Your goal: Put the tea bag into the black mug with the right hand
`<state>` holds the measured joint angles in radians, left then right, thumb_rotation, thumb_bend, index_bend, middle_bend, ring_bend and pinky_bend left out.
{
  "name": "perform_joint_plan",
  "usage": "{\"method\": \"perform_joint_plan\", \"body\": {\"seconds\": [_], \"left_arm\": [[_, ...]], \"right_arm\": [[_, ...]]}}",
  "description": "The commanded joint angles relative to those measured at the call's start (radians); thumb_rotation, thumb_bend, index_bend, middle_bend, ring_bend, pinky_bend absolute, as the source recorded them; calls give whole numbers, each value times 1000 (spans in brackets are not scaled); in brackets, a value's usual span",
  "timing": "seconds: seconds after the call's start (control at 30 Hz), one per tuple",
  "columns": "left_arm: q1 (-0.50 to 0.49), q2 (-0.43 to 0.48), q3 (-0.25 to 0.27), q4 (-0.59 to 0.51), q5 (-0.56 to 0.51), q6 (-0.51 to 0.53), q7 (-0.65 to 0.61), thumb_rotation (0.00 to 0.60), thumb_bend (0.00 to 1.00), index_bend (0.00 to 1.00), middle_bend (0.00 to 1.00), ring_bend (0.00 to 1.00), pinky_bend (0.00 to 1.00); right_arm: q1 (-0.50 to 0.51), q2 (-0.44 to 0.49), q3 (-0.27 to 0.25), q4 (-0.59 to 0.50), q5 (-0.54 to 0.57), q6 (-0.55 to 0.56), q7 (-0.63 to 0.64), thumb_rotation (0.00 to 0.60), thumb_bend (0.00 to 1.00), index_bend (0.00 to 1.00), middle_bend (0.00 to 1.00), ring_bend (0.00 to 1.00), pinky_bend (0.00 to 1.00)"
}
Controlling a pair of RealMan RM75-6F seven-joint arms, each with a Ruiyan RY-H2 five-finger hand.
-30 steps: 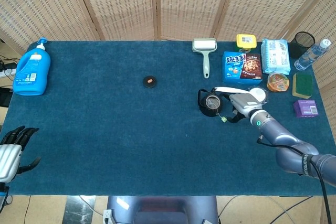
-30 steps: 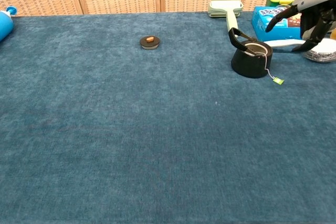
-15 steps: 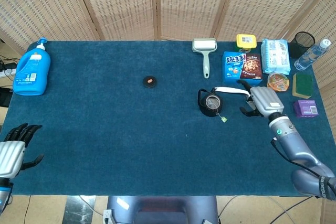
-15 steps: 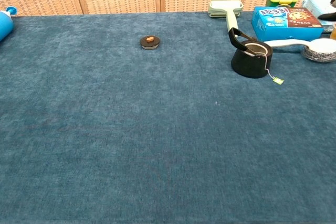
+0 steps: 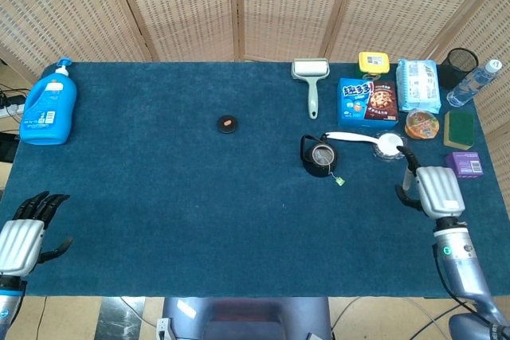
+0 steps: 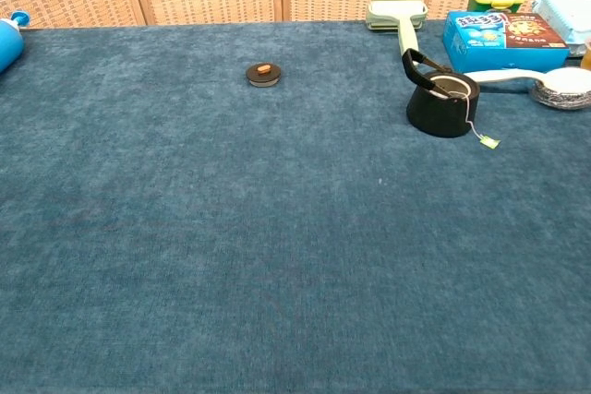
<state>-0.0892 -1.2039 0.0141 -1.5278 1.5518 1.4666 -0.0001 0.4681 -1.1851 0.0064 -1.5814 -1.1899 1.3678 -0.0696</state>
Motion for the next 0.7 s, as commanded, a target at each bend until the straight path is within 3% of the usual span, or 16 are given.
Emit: {"method": "perform_joint_plan", "body": {"seconds": [0.03, 0.27, 0.7], "left_arm": [[8, -3, 8, -5, 5, 5, 5, 600, 283, 163, 189, 102, 128], [23, -11, 22, -10, 26, 30, 17, 600, 283, 163, 189, 102, 128], [15, -21, 18, -11, 37, 24, 16, 600, 283, 162, 189, 102, 128]], "right_arm": [[-63, -21, -18, -27, -30, 70, -46, 600, 407, 140, 513, 558, 657], [-156, -44, -22, -57, -53, 159, -105, 600, 407, 141, 470, 495, 587], [-221, -41, 6, -69, -84, 168, -116, 600, 407, 169, 455, 485, 555]]}}
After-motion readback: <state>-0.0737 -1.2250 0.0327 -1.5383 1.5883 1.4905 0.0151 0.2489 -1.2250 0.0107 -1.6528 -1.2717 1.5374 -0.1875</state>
